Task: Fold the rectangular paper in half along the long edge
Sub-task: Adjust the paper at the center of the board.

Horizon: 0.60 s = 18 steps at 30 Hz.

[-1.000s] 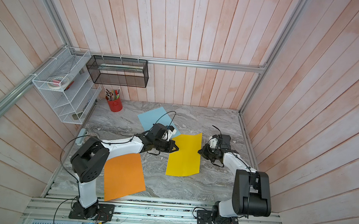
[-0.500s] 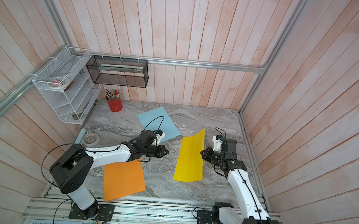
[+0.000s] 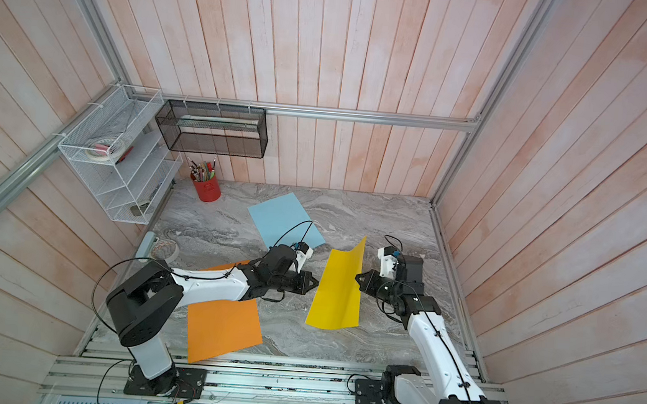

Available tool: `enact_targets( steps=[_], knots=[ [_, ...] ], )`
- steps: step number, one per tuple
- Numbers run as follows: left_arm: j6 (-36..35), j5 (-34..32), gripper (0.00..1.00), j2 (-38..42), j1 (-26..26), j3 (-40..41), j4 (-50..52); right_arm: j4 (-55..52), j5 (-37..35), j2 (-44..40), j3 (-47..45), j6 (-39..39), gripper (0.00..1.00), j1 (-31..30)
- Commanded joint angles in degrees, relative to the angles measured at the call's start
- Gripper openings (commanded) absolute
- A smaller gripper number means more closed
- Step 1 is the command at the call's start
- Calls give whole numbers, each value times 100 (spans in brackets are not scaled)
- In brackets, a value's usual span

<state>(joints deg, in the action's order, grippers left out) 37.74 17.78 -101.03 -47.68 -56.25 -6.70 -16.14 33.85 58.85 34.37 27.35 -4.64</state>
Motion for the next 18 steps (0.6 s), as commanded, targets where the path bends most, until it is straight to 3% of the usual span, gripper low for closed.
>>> enact_targets(
  steps=[1, 10, 18],
  knots=[
    [-112, -266, 0, -67, 13, -196, 307, -293, 43, 267, 101, -83, 0, -20],
    [-155, -352, 0, -455, 13, -168, 503, -557, -249, 1151, 172, -226, 0, -11],
    [-151, -610, 0, -298, 23, 213, 648, -408, -547, 1656, 239, -209, 0, -17]
  ],
)
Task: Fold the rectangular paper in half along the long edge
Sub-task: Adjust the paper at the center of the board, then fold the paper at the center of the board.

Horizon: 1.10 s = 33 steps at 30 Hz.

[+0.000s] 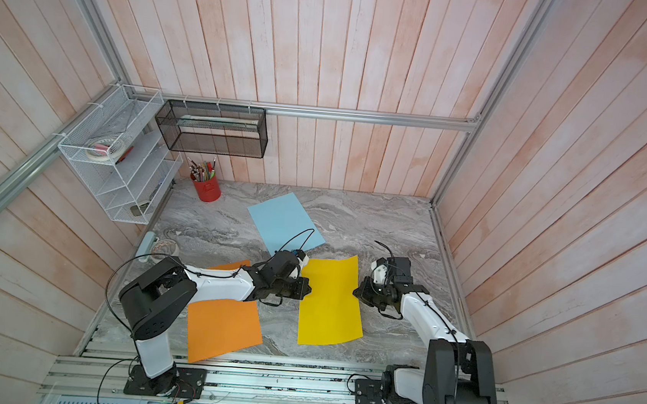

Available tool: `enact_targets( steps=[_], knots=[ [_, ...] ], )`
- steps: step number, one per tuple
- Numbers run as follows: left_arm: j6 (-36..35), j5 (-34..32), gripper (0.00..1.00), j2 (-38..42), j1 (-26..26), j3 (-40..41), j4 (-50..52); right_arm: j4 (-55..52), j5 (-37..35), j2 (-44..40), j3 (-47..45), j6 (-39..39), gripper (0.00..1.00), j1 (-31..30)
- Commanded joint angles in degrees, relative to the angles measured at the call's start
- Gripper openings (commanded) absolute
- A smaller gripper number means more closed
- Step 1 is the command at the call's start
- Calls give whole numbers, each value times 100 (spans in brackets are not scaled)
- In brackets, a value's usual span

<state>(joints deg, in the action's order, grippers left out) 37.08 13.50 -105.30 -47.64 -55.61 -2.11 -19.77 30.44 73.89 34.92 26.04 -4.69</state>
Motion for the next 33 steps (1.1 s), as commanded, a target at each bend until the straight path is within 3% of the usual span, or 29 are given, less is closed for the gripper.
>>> enact_targets(
  steps=[1, 8, 33],
  knots=[
    [-86, -198, 0, 183, 18, 175, 217, -45, -220, 209, 191, -82, 0, -9],
    [-25, -242, 0, 565, 22, 459, 378, -45, -309, 358, 227, -73, 0, -13],
    [190, -111, 0, 269, -18, 853, 168, -104, -247, 311, 335, -14, 0, -129]
  ],
)
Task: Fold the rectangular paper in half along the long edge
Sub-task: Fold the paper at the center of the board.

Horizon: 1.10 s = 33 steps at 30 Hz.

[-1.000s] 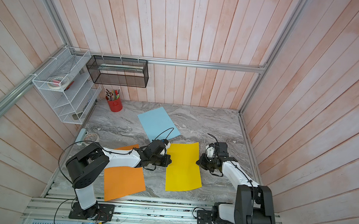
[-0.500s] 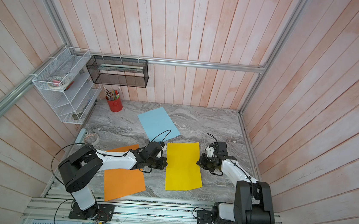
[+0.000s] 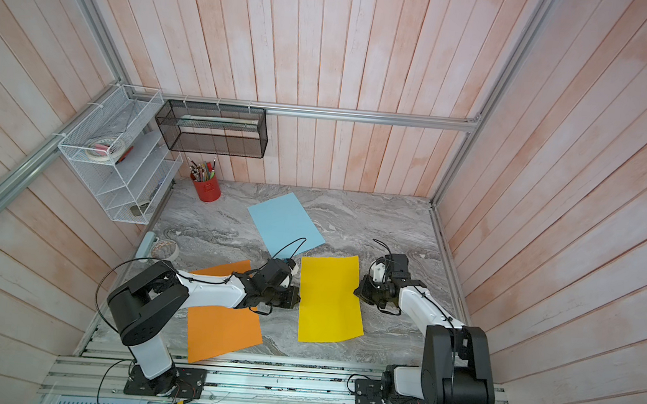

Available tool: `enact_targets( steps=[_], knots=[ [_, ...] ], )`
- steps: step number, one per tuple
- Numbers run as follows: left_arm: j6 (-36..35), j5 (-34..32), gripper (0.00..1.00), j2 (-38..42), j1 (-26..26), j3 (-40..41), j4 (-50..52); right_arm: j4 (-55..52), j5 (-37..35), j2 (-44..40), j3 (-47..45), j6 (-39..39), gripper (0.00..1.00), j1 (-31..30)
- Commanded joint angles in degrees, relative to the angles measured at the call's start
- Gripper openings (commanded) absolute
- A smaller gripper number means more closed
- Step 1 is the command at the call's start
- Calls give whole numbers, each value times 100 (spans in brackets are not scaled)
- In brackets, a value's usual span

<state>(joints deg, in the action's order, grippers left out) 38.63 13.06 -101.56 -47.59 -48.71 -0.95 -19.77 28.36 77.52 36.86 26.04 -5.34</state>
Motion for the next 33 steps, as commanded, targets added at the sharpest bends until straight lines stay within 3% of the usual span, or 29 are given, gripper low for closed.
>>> enact_targets(
  steps=[1, 12, 24, 33],
  knots=[
    [31, -109, 0, -62, -22, 174, 87, -113, -65, -52, 141, -25, 0, -79],
    [46, -24, 0, -184, -15, 247, 13, -248, -121, -153, 393, -11, 0, -251],
    [65, -31, 0, -284, -21, 265, -62, 199, -7, -211, 532, 714, 0, -1305],
    [95, -3, 0, -343, -22, 239, -107, 914, 135, 263, 537, 1219, 0, -1973]
  ],
)
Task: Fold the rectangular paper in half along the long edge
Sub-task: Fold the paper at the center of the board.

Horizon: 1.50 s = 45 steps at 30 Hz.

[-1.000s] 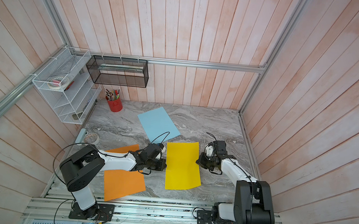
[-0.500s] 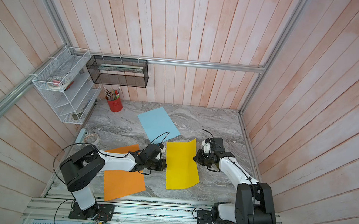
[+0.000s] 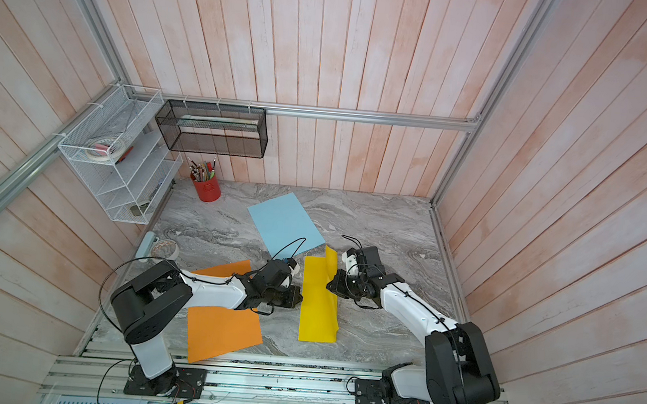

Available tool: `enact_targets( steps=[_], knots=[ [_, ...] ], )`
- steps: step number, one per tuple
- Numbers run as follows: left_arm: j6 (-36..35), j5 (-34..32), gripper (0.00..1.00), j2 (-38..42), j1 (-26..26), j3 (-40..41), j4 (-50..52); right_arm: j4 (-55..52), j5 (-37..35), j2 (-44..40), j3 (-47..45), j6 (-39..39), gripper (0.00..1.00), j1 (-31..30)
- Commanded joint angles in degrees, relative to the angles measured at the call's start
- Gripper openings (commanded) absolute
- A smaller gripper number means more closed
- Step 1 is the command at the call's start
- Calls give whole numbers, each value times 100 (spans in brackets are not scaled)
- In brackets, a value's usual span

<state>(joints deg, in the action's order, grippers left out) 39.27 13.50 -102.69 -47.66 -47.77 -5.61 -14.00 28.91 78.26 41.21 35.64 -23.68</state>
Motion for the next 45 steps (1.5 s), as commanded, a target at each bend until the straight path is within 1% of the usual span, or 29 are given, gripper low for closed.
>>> enact_targets(
  steps=[1, 7, 17, 31, 45],
  knots=[
    [33, -49, 0, -225, -15, 145, 366, 426, 89, 267, 106, 299, 0, -190],
    [46, -66, 0, -243, -15, 135, 385, 824, 116, 725, 168, 450, 0, -456],
    [57, -108, 0, -229, -15, 119, 458, 1163, 177, 1325, 174, 510, 0, -673],
    [33, -101, 0, -314, -15, 30, 581, 1375, 121, 1828, 128, 479, 0, -673],
    [22, -86, 0, -396, -15, 13, 648, 1469, 159, 1963, 124, 496, 0, -677]
  ],
)
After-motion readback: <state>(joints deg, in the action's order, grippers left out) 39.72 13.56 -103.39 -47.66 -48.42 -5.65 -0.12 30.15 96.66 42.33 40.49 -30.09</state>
